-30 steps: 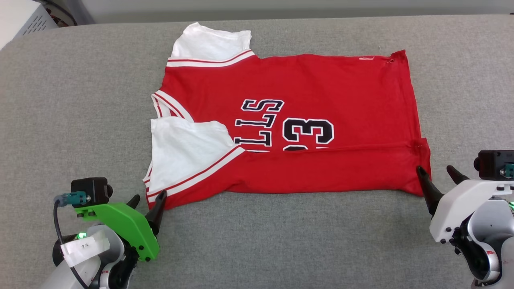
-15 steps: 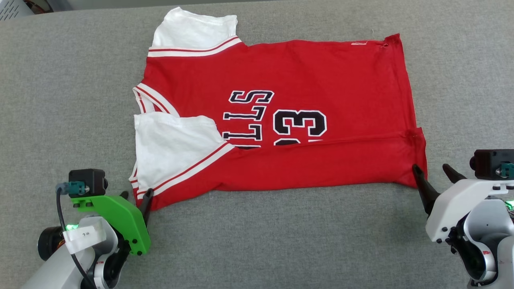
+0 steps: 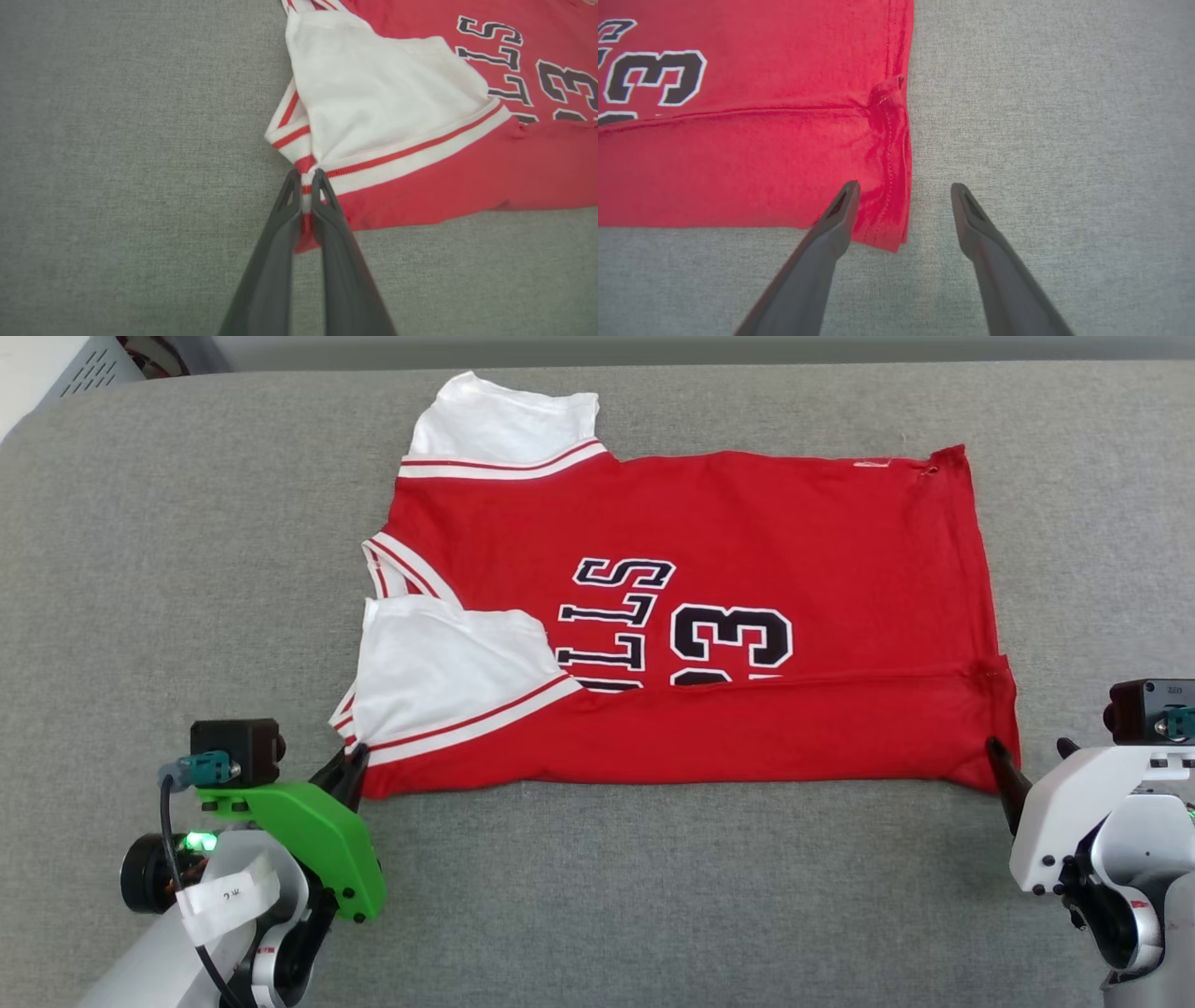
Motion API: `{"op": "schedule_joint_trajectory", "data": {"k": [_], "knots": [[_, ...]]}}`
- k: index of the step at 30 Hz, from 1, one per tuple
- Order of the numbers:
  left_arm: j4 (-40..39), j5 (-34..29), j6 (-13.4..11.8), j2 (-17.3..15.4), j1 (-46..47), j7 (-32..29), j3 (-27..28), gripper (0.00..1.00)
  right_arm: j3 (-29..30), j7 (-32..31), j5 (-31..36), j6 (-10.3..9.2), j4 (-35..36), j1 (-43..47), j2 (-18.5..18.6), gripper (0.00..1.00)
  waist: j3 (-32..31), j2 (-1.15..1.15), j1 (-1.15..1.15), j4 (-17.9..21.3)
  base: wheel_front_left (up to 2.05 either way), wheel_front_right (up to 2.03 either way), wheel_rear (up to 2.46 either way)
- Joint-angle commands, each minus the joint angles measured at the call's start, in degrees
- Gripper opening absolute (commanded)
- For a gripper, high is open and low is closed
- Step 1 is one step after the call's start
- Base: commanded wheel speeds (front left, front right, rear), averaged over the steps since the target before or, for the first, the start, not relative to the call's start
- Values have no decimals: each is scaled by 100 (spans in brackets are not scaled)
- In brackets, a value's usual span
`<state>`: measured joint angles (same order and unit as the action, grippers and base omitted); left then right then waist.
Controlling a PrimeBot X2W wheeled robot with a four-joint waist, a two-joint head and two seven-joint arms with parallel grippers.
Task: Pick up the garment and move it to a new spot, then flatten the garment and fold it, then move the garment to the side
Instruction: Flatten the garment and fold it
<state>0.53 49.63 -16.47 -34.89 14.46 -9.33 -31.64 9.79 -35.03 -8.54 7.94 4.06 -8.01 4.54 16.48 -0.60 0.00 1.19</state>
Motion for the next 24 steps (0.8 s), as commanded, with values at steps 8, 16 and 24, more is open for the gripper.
{"op": "schedule_joint_trajectory", "data": {"k": [8,16,24], "knots": [[-588,-204,-83,-89,161,149,27,0,171,-88,235,-45,-709,-213,-72,100,39,60,0,-250,0,0,0],[-629,-264,-49,-113,157,213,-17,0,44,-120,264,-45,-1183,-180,-103,0,114,60,0,-274,0,0,0],[-382,-246,0,-162,73,140,-110,0,151,12,229,-45,-1269,-194,-45,0,-85,60,0,-182,0,0,0]]}}
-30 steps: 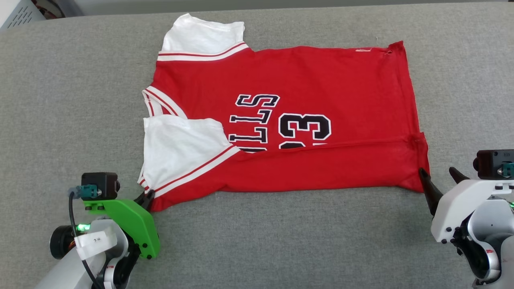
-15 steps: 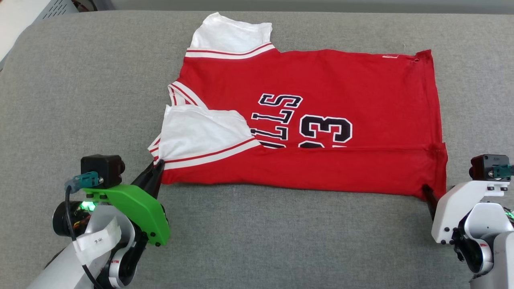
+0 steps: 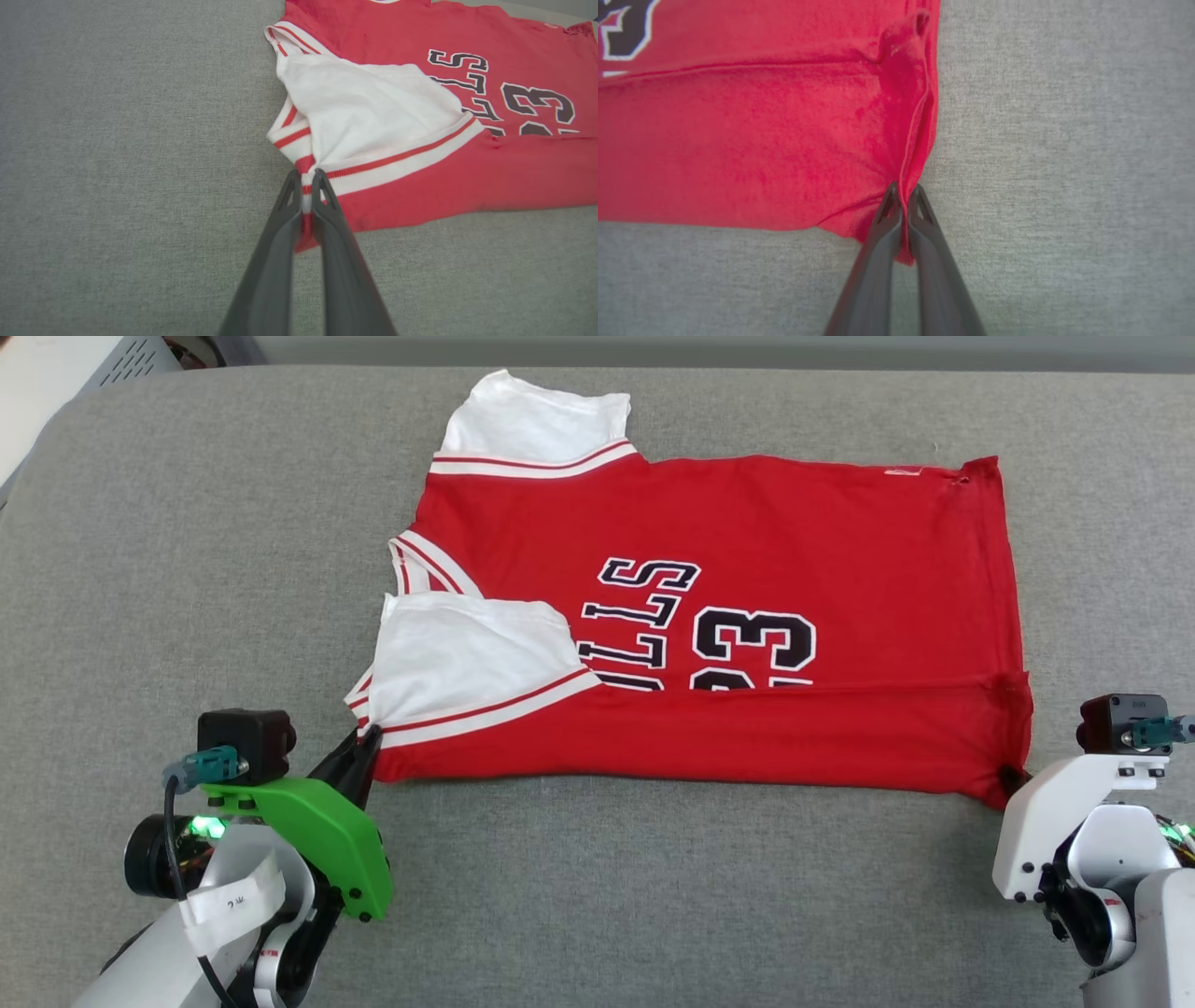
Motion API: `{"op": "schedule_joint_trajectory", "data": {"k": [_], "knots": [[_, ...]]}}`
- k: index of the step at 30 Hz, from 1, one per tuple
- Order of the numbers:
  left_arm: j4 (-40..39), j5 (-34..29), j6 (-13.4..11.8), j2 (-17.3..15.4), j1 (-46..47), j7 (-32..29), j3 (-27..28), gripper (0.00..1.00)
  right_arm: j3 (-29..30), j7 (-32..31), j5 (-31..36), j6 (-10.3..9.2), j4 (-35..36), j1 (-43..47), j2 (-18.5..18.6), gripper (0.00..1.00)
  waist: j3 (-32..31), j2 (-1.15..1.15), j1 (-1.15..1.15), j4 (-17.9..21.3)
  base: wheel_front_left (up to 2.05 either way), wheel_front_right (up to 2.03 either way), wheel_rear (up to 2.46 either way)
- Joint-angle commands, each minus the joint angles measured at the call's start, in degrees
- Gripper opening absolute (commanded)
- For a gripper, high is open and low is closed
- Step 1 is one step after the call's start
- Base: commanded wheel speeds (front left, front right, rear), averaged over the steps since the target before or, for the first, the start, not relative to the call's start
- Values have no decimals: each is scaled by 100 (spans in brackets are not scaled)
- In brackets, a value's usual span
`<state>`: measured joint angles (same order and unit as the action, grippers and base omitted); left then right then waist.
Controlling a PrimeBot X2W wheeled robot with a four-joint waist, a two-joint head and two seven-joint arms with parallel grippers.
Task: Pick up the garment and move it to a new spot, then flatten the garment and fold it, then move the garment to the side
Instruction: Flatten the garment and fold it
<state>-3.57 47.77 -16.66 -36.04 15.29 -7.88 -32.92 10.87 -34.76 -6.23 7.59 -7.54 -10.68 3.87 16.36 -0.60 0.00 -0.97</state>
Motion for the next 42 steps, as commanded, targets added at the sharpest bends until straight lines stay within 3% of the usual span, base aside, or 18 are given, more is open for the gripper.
{"op": "schedule_joint_trajectory", "data": {"k": [1,12,24,36,37,38,39,42], "knots": [[52,-52,22,-54,-29,-8,15,0,69,-15,-7,-10,-85,80,44,0,-100,60,0,42,0,0,0],[260,98,36,-78,-364,-168,-136,0,157,-414,-357,-10,567,395,415,0,-580,60,0,118,0,0,0],[5,358,-13,-269,-1097,-607,-440,0,288,-1260,-849,-10,1350,1334,672,0,-867,60,0,106,0,0,0],[305,479,153,-62,-1182,-755,-697,0,377,-1437,-863,-10,1170,1689,541,0,-847,60,0,101,0,0,0],[360,458,166,-44,-1165,-744,-717,79,370,-1420,-856,-10,1129,1677,530,2,-849,60,0,105,0,0,0],[398,441,174,-25,-1146,-727,-728,100,361,-1370,-832,-10,1118,1666,536,72,-853,60,0,108,0,0,0],[439,424,175,6,-1120,-677,-719,100,380,-1318,-827,-10,1092,1642,511,100,-859,60,0,112,0,0,0],[494,305,193,82,-1000,-366,-633,100,349,-1153,-832,-10,1115,1556,500,100,-894,60,0,127,0,0,0]]}}
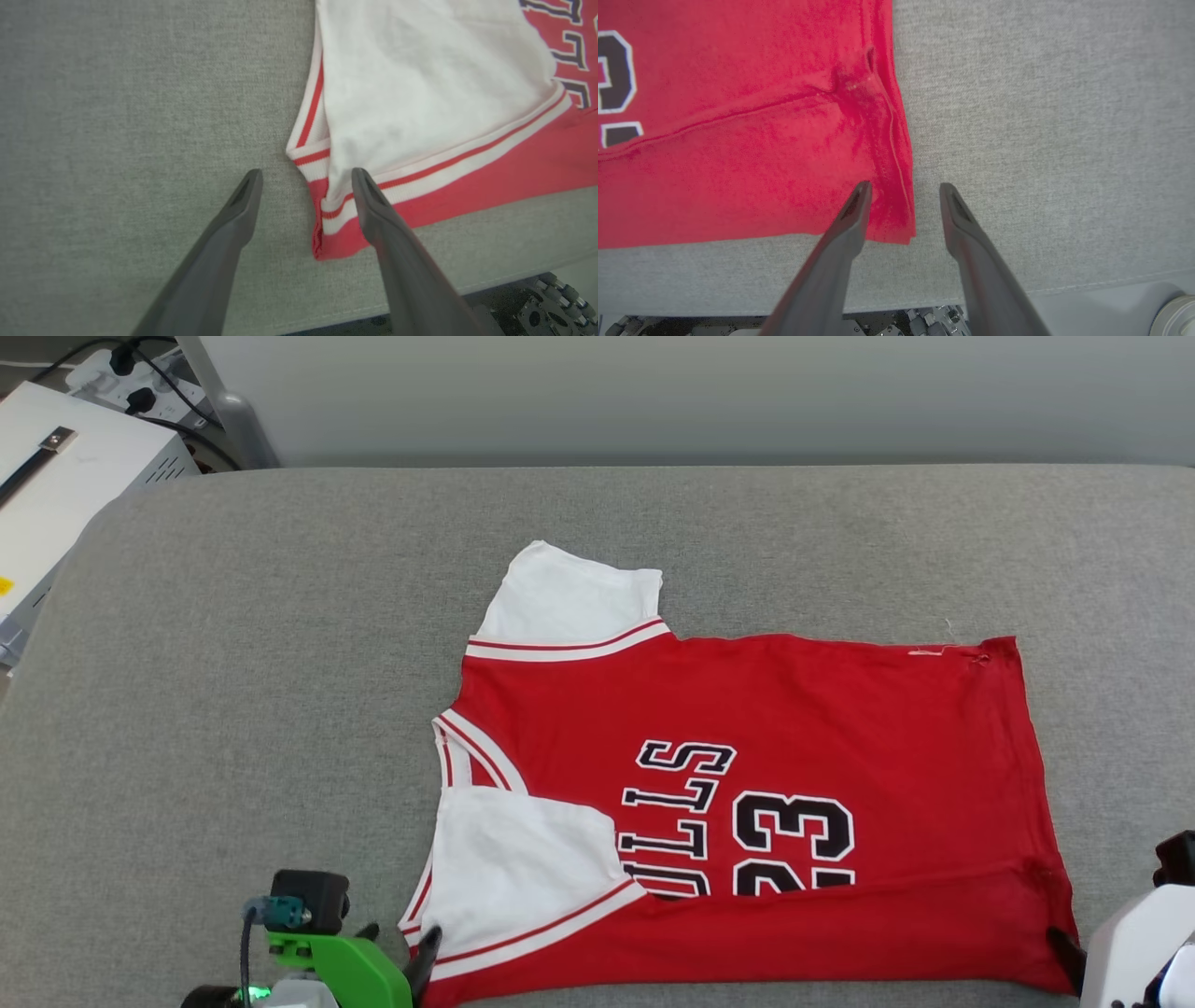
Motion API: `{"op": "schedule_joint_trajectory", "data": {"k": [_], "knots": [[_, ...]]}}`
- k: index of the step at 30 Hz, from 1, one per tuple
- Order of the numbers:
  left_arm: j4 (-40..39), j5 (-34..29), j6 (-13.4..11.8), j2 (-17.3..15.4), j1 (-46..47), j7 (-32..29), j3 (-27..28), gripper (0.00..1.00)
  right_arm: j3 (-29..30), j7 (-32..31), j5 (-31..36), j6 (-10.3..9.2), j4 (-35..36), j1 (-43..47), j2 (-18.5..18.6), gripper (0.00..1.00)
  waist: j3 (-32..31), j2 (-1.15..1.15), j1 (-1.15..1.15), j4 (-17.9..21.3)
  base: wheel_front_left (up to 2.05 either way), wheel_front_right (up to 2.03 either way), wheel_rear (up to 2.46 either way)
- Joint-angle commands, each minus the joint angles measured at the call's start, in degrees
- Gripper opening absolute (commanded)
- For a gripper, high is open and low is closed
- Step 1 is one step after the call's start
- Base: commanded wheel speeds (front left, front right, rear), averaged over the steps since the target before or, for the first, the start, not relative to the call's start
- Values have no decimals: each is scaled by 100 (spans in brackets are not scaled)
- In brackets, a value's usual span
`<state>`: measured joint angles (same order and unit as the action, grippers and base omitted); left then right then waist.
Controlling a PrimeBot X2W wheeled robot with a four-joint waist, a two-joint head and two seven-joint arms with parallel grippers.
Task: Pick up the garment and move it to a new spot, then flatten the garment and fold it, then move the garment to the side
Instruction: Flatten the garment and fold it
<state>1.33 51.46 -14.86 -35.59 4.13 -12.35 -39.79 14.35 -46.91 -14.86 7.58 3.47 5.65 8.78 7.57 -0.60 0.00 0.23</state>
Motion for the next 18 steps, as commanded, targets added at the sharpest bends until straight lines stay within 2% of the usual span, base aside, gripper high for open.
{"op": "schedule_joint_trajectory", "data": {"k": [1,7,12,16,17,18], "knots": [[15,-107,16,62,157,222,102,100,10,138,23,-9,45,-113,3,100,-30,60,0,12,0,0,0],[55,-481,110,236,432,1379,413,100,-102,846,-1,-9,436,-365,58,100,-177,60,0,48,0,0,0],[33,-805,213,433,582,2421,633,100,-318,1717,-12,-9,760,-549,68,100,-266,60,0,79,0,0,0],[14,-1054,257,629,575,2696,885,100,-476,2401,-4,-9,860,-598,60,100,-300,60,0,90,0,0,0],[-98,-1320,313,831,519,2729,1214,100,-689,2948,75,-9,874,-575,147,100,-309,60,0,91,0,0,0],[-168,-1455,353,936,473,2731,1381,100,-731,3140,95,-9,854,-559,135,100,-311,60,0,92,0,0,0]]}}
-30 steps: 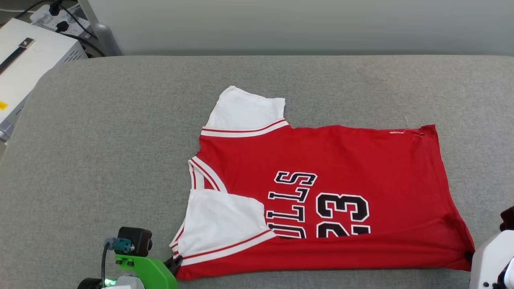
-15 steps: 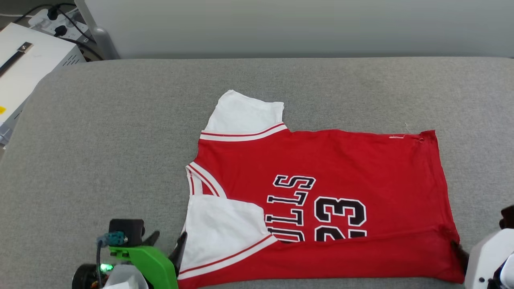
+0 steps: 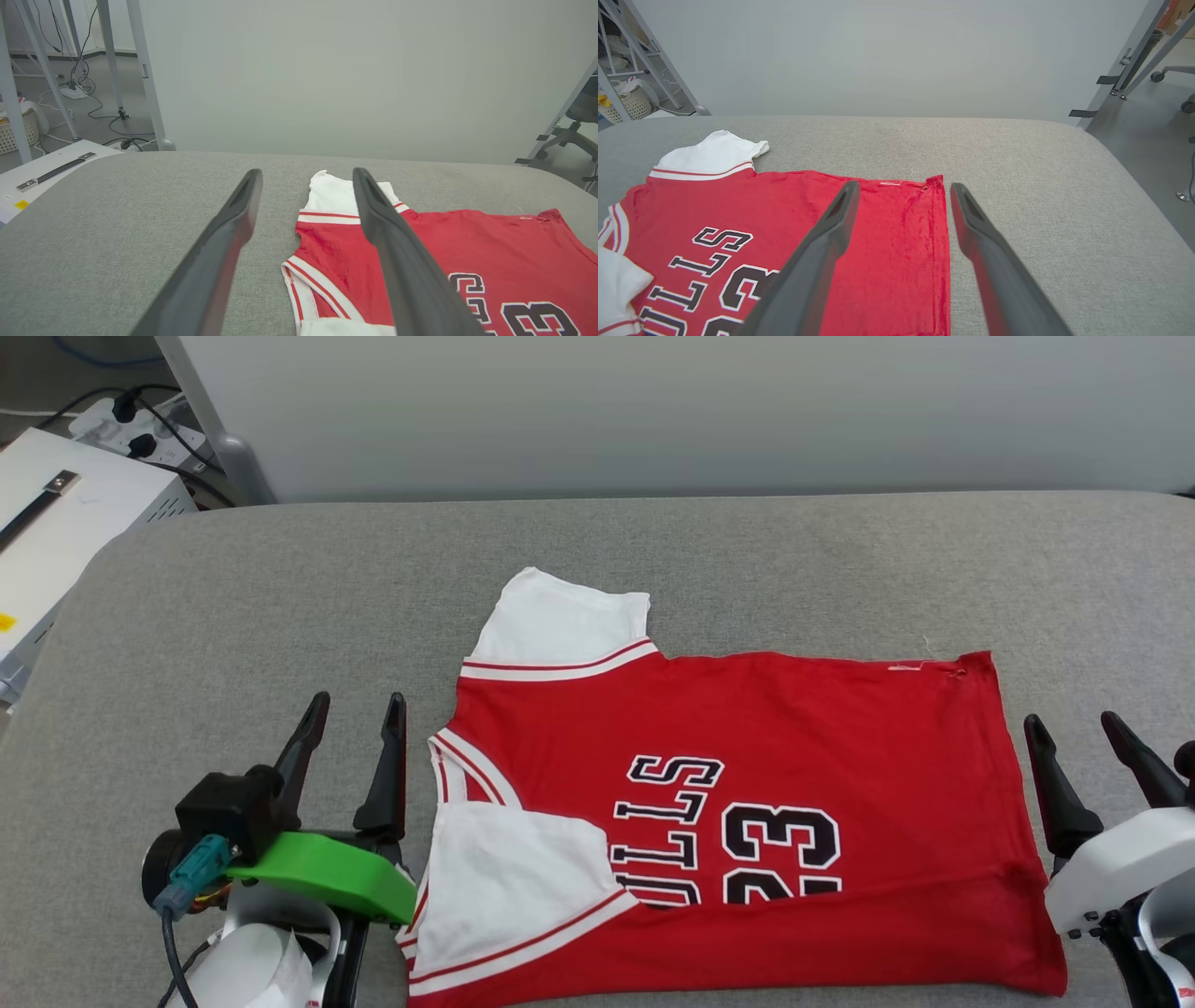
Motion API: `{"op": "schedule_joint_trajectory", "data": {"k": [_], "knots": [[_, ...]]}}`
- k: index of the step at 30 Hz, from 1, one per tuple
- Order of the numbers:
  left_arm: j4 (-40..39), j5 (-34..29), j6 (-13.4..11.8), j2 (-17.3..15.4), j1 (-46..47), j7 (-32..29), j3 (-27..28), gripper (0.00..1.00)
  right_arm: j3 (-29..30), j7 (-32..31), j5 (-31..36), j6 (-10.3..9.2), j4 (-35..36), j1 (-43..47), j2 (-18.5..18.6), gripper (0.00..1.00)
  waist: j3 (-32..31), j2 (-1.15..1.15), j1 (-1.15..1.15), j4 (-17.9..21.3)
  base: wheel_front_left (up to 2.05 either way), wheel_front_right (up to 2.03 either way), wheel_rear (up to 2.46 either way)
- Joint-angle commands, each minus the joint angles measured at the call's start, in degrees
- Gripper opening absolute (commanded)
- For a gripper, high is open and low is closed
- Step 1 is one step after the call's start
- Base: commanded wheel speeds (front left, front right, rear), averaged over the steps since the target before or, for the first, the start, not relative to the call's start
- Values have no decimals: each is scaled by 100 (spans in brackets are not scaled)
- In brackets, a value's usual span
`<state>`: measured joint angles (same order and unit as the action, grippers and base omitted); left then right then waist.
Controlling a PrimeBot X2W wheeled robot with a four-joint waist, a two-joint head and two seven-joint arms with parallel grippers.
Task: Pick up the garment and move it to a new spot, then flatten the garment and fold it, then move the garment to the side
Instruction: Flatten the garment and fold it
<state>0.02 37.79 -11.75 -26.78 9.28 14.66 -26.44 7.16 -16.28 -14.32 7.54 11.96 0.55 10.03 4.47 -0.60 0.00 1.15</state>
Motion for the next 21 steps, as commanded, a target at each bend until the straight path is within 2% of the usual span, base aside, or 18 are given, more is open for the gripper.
{"op": "schedule_joint_trajectory", "data": {"k": [1,6,12,16,21], "knots": [[-78,-184,89,142,-96,30,165,100,-45,214,61,-5,-19,-34,0,100,-5,60,0,4,0,0,0],[-84,-658,433,565,-405,32,646,100,-194,756,117,-5,-223,21,-124,100,-16,60,0,48,0,0,0],[41,-981,814,840,-469,33,1030,100,-319,994,125,-5,-400,-45,-200,100,60,60,0,178,0,0,0],[177,-1091,1038,848,-355,33,1149,100,-372,1080,100,-5,-413,-114,-214,100,196,60,0,336,0,0,0],[395,-1166,1254,631,201,-286,1057,100,-466,1173,110,-5,-367,-236,-262,100,602,60,0,589,0,0,0]]}}
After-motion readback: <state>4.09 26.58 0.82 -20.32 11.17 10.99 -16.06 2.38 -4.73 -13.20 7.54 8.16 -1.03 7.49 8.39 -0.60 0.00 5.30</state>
